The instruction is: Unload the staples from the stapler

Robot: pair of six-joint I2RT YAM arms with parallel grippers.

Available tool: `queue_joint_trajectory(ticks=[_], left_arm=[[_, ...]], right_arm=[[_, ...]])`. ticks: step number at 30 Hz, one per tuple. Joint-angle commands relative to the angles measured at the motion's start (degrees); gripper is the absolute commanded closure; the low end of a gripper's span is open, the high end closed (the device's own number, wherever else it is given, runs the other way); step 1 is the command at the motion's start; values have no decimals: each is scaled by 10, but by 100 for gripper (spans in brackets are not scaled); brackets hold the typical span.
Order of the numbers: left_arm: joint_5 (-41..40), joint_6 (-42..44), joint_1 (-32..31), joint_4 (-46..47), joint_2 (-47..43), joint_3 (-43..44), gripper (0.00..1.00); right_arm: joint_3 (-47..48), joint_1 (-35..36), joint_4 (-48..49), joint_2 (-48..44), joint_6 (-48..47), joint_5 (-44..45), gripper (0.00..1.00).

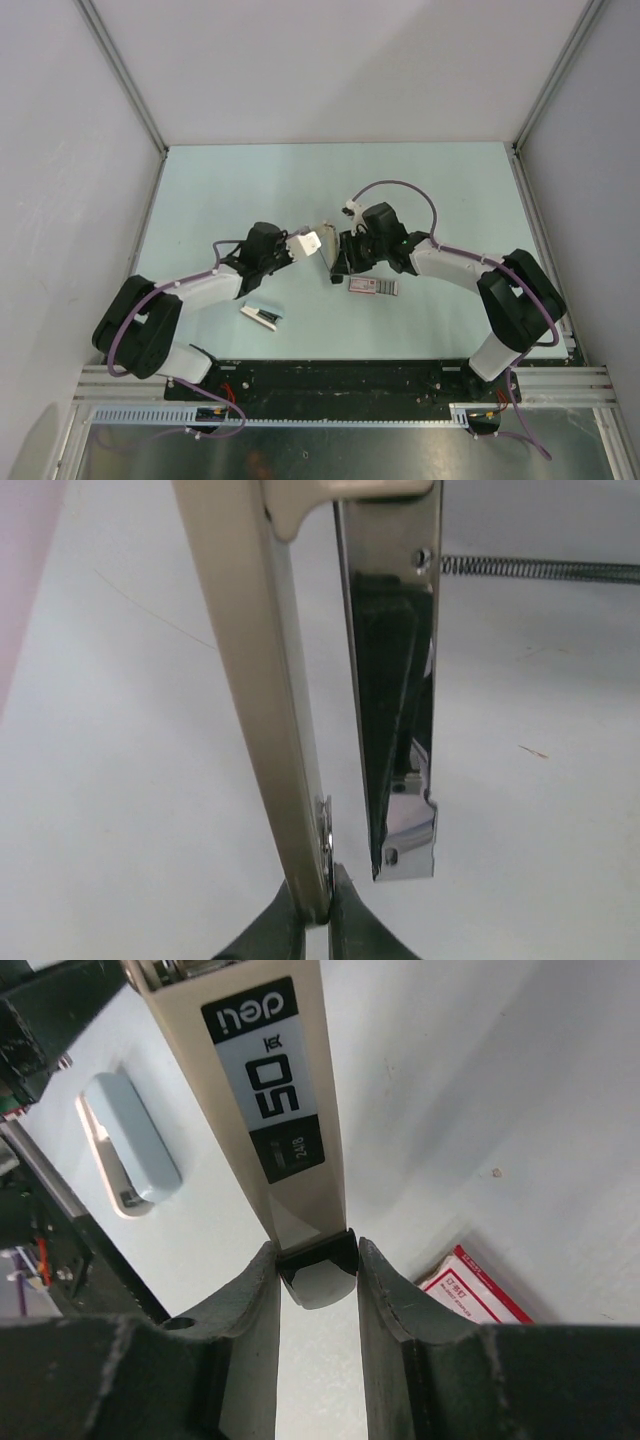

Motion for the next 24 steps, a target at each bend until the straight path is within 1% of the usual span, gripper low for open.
queue_joint_trajectory(ticks=[1, 12, 20, 24], left_arm=[[-95, 81, -4, 86, 0, -28, 100], [-155, 196, -24, 199, 8, -86, 100], [-176, 276, -47, 273, 17, -122, 100], [-180, 298, -54, 288, 21, -133, 100]], right_arm=[[11, -6, -19, -30, -29, 39, 100], [14, -30, -19, -53, -64, 69, 100], [21, -38, -23, -70, -91, 115, 100], [30, -48, -23, -77, -99, 122, 100]])
